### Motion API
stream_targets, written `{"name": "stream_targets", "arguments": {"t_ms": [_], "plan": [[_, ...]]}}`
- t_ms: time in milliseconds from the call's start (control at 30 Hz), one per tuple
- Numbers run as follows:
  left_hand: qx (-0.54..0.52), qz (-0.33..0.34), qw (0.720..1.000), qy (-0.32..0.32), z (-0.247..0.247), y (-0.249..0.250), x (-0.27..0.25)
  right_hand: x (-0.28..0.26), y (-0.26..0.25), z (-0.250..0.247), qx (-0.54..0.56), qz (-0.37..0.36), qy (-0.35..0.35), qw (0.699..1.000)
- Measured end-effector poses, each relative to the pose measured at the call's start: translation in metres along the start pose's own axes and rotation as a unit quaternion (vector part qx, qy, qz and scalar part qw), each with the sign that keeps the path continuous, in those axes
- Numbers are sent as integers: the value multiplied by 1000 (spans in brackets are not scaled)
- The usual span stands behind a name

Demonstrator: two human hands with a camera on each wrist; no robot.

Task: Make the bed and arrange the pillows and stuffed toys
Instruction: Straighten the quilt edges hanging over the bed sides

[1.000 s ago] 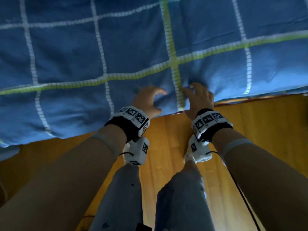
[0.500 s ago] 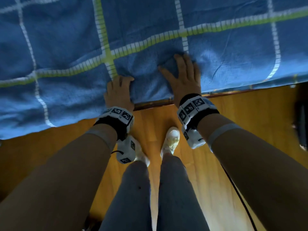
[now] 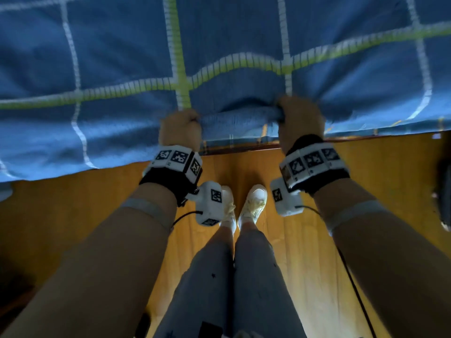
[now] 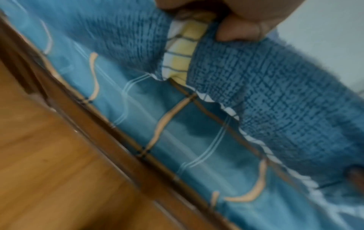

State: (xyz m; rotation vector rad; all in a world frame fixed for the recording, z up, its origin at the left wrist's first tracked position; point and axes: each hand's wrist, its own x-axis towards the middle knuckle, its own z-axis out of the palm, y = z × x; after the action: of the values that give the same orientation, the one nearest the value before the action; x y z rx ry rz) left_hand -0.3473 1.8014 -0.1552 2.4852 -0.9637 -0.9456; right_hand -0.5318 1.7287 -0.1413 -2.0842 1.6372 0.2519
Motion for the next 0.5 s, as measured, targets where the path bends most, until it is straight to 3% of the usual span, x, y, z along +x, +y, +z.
{"name": "stream_targets", "arguments": {"t_ms": [100, 267, 400, 500], "plan": [[120, -21, 990, -73, 13, -7, 6, -10, 3, 19, 10, 11, -36, 999], [134, 8, 981, -138, 9, 4, 9, 1, 14, 14, 15, -6, -67, 998], [-17, 83, 989, -125, 26, 31, -14, 6, 35, 7, 17, -55, -101, 993], [-52, 173, 977, -116, 54, 67, -25, 14, 65, 5, 4, -102, -71, 992]]}}
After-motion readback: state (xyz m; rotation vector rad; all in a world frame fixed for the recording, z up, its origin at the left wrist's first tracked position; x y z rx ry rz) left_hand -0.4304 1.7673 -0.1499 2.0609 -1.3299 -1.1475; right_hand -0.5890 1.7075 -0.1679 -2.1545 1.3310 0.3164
